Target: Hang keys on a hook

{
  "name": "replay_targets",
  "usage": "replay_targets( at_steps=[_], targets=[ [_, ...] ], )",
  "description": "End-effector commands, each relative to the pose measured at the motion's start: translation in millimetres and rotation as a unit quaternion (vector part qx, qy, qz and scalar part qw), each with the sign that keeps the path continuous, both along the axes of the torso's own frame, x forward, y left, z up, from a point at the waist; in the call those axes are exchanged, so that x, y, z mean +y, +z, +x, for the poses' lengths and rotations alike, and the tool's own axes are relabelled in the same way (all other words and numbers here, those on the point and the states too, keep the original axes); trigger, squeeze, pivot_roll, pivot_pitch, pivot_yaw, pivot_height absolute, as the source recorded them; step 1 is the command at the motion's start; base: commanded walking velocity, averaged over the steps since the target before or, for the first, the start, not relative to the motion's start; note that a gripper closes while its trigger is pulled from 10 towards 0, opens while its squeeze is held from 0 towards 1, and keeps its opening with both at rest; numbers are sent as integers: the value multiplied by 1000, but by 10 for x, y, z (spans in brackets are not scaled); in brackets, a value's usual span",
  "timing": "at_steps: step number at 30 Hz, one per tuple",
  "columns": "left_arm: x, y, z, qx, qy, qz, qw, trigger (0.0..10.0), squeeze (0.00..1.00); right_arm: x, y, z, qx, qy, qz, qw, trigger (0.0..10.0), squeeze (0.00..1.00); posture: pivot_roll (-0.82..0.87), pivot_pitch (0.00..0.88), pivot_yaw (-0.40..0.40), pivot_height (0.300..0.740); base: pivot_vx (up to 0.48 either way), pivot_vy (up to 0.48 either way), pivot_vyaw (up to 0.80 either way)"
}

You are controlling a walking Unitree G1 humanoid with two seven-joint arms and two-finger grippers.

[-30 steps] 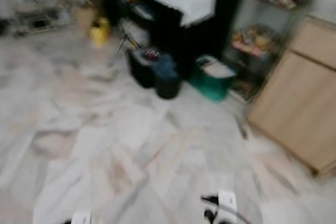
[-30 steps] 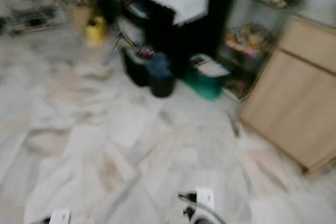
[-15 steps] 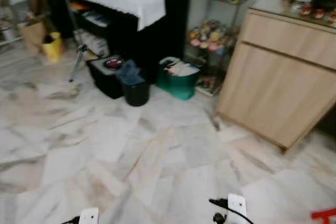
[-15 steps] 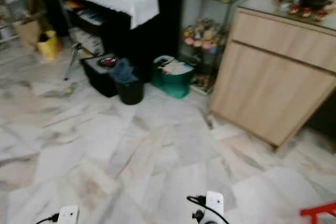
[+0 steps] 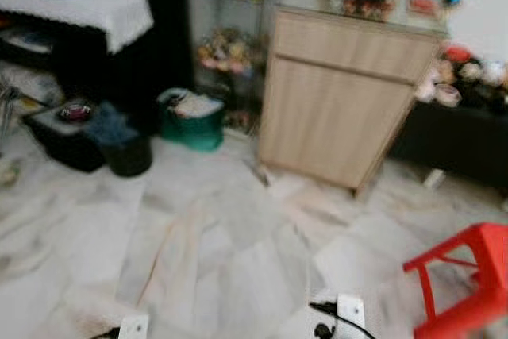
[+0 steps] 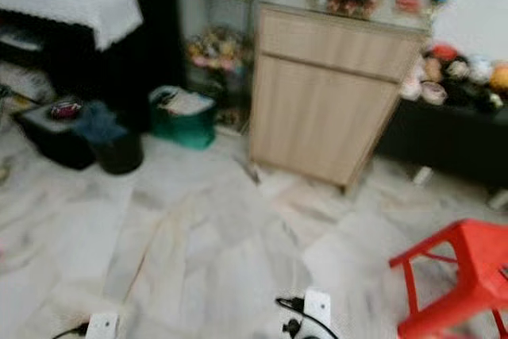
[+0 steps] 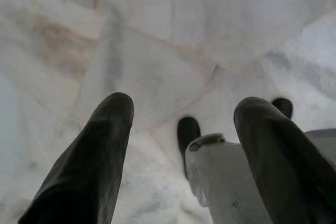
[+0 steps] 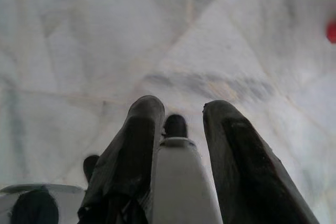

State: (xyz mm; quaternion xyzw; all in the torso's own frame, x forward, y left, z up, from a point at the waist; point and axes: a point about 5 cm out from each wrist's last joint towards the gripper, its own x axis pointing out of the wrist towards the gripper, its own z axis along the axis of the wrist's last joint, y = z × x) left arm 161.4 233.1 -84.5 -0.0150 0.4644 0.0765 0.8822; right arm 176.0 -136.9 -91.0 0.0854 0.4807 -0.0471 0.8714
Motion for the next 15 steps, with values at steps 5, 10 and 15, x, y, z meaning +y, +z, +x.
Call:
replay_targets(
  at_steps=[5,10,15],
  targets=[
    [-23,-48,-102,11,18,-9,1000,10000,0,-41,-3,-8,0,-5,-4,1000,10000,0,76,0,-40,740,0,0,-733],
    [-25,-52,-113,12,14,-9,1000,10000,0,-39,-3,-8,-1,-12,-2,1000,10000,0,75,0,-37,740,0,0,-438],
    [-38,-30,-62,0,3,-9,1000,10000,0,-30,4,4,-5,-22,0,1000,10000,0,77,0,-35,740,0,0,0]
  ],
)
